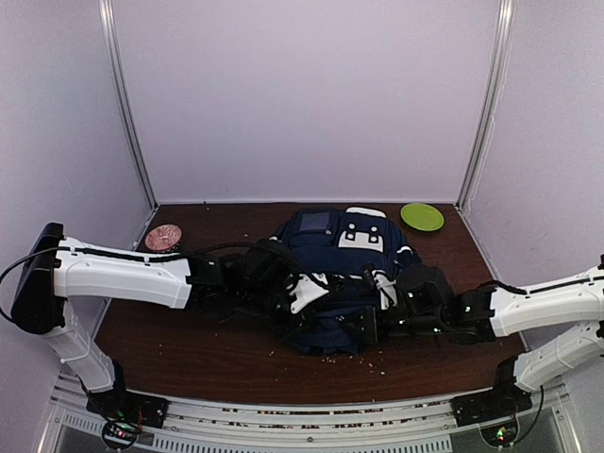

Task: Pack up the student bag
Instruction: Zip the student bag at the center of the board.

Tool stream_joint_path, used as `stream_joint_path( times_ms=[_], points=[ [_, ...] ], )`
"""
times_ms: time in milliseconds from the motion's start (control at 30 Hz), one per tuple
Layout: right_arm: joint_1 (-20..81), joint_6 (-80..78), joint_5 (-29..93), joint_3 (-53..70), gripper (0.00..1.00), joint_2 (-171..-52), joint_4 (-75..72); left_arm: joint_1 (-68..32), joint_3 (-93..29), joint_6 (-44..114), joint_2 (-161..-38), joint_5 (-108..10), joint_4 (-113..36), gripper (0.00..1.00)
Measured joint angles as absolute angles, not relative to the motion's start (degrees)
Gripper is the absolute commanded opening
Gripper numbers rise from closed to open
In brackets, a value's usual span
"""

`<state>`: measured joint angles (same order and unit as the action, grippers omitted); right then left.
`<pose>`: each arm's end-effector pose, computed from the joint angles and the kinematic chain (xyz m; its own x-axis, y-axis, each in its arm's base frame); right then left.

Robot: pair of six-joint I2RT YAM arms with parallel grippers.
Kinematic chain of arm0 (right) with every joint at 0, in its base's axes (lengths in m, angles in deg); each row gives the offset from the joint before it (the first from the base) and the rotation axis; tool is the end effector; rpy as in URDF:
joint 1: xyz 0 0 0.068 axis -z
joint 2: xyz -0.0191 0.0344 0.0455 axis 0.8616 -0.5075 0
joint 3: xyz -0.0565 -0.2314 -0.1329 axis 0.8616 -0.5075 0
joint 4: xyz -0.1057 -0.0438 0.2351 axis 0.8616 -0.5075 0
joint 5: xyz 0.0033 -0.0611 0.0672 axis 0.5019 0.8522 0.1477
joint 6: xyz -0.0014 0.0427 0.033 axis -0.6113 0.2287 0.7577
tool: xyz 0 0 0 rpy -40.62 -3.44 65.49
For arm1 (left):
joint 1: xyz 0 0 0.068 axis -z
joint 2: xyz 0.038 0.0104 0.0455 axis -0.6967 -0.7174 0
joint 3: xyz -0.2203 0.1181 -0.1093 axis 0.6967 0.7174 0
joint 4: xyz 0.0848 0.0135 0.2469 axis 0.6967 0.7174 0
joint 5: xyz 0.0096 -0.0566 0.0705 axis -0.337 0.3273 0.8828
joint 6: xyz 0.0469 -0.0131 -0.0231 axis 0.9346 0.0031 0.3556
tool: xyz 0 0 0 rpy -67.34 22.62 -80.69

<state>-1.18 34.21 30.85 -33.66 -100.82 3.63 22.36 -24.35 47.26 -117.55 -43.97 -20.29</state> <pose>0.1204 0.2262 0.2044 -0.8149 -0.1014 -0.5706 -0.5129 0.5845 0.6287 0.1399 -0.3268 0.2347 -0.2693 0.6519 -0.7089 0.9349 0.3535 -0.0301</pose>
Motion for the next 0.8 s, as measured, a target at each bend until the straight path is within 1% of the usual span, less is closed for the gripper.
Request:
stream_joint_path(
  times_ms=[33,200,333,533,800],
  points=[
    [-1.2,34.3,30.9,-33.6,0.00,-100.8,3.7,22.4,-24.4,47.2,-117.6,-44.0,-20.3,0.00],
    [-1.4,33.8,31.6,-33.5,0.00,-99.7,2.7,22.4,-24.4,47.1,-117.6,-43.0,-20.3,0.00],
    [-1.7,33.2,33.7,-33.5,0.00,-95.9,-1.2,22.4,-24.4,46.8,-117.6,-41.6,-21.3,0.00],
    [-1.8,33.4,39.0,-36.2,0.00,-90.8,-6.6,22.6,-23.8,45.8,-117.6,-40.1,-22.9,0.00],
    [-0.2,38.3,48.4,-38.3,0.00,-88.9,-15.2,22.6,-22.7,44.7,-117.5,-38.5,-23.4,0.00]
  ],
)
